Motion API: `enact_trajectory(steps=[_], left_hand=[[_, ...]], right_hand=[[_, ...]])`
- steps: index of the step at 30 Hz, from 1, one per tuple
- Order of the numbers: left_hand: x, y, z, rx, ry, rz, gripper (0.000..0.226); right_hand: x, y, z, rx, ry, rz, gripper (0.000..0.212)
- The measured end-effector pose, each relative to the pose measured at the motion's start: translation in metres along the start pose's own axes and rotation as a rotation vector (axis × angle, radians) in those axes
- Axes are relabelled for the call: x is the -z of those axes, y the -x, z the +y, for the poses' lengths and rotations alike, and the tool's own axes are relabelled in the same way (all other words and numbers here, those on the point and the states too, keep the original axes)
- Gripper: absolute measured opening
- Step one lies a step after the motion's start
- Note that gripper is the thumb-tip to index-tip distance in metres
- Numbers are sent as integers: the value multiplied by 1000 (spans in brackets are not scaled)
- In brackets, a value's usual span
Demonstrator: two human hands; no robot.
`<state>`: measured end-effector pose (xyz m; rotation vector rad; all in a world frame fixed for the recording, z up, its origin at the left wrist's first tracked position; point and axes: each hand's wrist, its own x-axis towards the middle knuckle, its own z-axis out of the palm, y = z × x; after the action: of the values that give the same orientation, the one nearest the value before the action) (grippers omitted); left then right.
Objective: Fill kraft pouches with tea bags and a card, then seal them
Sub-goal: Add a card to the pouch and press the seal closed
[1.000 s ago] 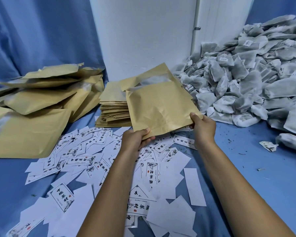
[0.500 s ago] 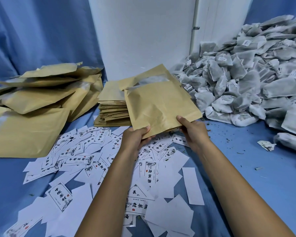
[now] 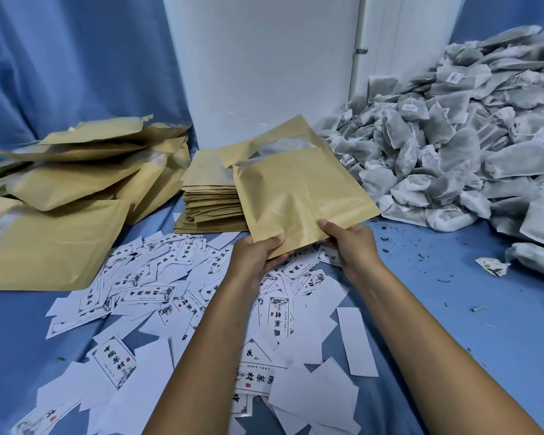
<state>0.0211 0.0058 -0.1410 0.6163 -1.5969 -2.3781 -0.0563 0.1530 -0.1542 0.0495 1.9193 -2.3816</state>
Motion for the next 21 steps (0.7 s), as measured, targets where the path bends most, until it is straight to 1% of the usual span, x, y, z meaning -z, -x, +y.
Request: enact_trajectory(steps=[1,3,5,8,11,12,14,16,18,21], left_hand=[[0,0,0,-3,0,-2,13],[-1,0,0,-8,1,-6,13],[-2,0,-1,-14,13,-18,14],[-3,1,-1,-18,16,-38,16],[-4,2,-2,-19,-4,-43,14],[-4,1,-3,-21,-9,-40,14],[-4,0,-4,-22,-38,-35,12],[-5,-1,-5,-19,-81,-33,12],[-5,-2,-6,-15,-108,-31,13],[-5,-2,-8,-36,-168,-17,18]], right_hand=[[1,1,0,0,-10,-2,43],[1,2,1,-13,-18,-31,30],[-1,5,1,-13,-21,-78,24],[-3,4,3,30,-10,-103,20],[-3,7,2,49,-31,-80,23],[-3,6,3,41,-45,-94,23],[-4,10,2,4,-74,-159,14],[-5,14,2,-32,-27,-191,19],[-4,14,0,-46,38,-167,27],[-3,17,-3,-64,28,-179,35]])
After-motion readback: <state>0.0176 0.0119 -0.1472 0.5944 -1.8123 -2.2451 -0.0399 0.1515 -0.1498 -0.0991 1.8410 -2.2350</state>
